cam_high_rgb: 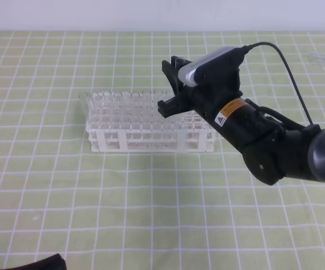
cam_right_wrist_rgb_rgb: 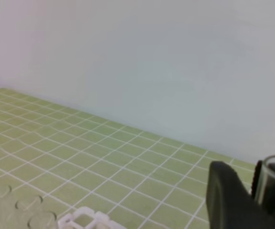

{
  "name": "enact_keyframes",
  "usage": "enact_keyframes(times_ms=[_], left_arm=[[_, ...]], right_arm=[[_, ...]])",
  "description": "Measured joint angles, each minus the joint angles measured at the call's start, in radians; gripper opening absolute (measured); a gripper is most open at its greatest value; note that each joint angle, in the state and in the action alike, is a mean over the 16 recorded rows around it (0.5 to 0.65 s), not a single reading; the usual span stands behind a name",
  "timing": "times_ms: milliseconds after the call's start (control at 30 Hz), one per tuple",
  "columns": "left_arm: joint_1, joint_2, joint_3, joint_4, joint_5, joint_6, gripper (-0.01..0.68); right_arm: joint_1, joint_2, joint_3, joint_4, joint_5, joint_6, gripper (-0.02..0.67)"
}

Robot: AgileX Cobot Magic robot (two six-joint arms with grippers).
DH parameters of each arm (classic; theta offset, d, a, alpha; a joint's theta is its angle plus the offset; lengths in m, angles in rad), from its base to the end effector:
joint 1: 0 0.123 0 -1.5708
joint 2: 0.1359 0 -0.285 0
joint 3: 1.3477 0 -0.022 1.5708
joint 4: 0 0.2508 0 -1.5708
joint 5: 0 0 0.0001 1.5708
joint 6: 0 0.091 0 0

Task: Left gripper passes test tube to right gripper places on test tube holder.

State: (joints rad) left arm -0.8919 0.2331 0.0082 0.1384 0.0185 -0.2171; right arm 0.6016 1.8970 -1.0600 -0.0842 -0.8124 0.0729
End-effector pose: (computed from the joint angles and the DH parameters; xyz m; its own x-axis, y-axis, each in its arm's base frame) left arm 0.0473 -0.0582 0.1933 -0.1685 0.0836 -0.9822 0.7658 0.6384 -0.0770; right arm 0.3400 0.2402 0.2287 0.0409 0.0462 -0.9981 -0.6158 0.7878 0.0112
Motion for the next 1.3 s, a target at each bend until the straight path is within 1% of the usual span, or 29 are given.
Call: enact_keyframes(times_ms=[900,1033,1300], left_arm=[[0.0,0.0,-0.002,0.0,0.001,0.0,-0.003],[0.0,0.001,0.0,0.0,-0.002,0.0,-0.003],[0.0,0.0,-0.001,0.0,0.0,0.0,-0.003]], right_arm=[[0.0,0.046,-0.001,0.009,-0.032,0.0,0.094],[0.0,0.046,-0.001,0.011,-0.032,0.0,0.121],[0.0,0.044,0.0,0.011,-0.032,0.0,0.213]])
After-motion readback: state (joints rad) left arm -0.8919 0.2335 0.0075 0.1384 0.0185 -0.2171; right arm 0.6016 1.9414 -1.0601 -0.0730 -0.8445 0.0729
